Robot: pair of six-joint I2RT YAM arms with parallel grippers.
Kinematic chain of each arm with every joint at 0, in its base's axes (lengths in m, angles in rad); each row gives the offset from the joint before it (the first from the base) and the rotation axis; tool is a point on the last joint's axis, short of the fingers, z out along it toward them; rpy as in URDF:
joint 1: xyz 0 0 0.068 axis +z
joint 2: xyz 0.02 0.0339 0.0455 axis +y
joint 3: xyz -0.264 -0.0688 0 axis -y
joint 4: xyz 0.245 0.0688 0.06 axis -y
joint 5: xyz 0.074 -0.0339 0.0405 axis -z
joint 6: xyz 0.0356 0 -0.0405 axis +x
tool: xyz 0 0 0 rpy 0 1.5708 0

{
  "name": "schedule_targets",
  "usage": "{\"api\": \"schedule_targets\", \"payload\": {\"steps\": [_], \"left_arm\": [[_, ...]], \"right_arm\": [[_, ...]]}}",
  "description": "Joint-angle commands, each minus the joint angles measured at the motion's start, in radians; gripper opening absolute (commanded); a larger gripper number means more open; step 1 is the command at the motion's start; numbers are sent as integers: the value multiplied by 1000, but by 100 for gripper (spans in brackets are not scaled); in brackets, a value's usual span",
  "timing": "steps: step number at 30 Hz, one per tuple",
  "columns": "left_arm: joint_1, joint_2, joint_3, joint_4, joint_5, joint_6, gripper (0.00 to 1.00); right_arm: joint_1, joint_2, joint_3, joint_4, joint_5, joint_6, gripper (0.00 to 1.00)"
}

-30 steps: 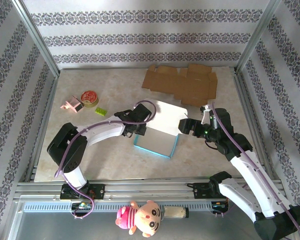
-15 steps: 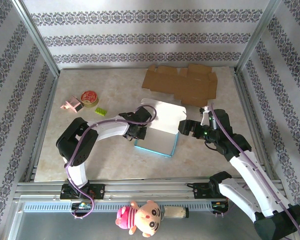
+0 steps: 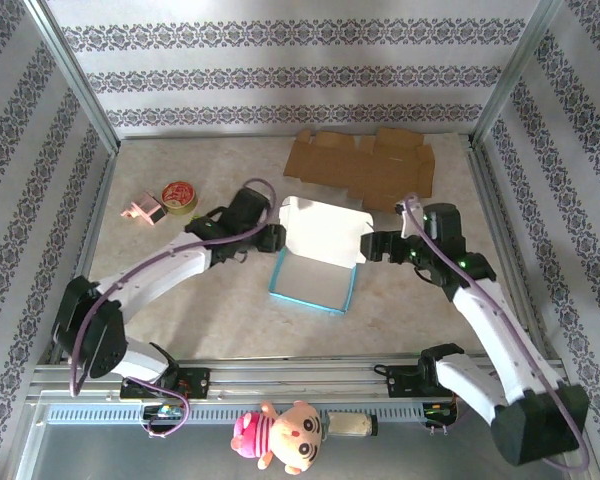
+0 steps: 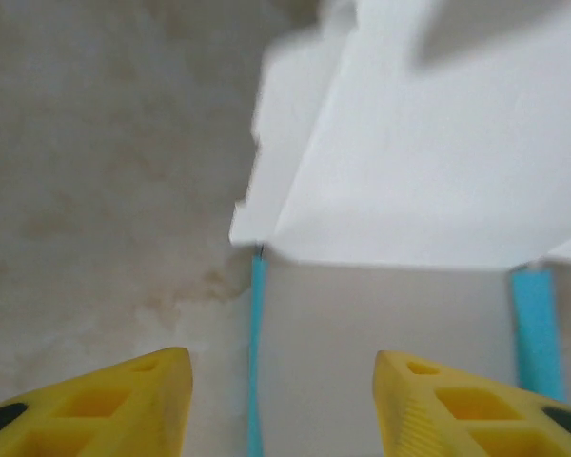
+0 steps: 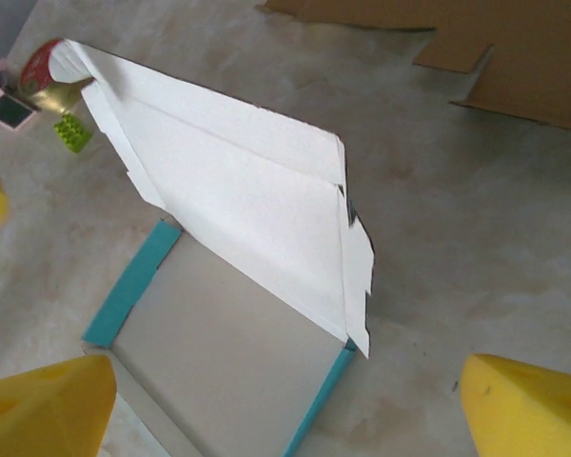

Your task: Fold the paper box

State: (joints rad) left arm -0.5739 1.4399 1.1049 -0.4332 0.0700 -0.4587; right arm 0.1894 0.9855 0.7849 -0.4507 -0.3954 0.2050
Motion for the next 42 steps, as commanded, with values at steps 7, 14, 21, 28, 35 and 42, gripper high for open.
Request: {"api": "schedule_targets", "payload": {"steps": [7,14,21,28,35,42], "left_arm": [[211,27,63,33,311,145,84],[229,89,108,71,371,383,100],[227,232,190,70,386,582,100],[228,350,285,2,476,697,95],[227,385,296,28,500,674,63],[224,399,304,25,574,658,36]], "right_arm": [[-31,245,86,165,-97,-130,57],[-20,280,60,191,-52,-177,34],[-21,290,48,201,-59,-201,18],[-21,294,62,191,-69,-222,14],[-21,290,75,165,-11,-206,17],[-13,294,69,143,20,-168,23]]}}
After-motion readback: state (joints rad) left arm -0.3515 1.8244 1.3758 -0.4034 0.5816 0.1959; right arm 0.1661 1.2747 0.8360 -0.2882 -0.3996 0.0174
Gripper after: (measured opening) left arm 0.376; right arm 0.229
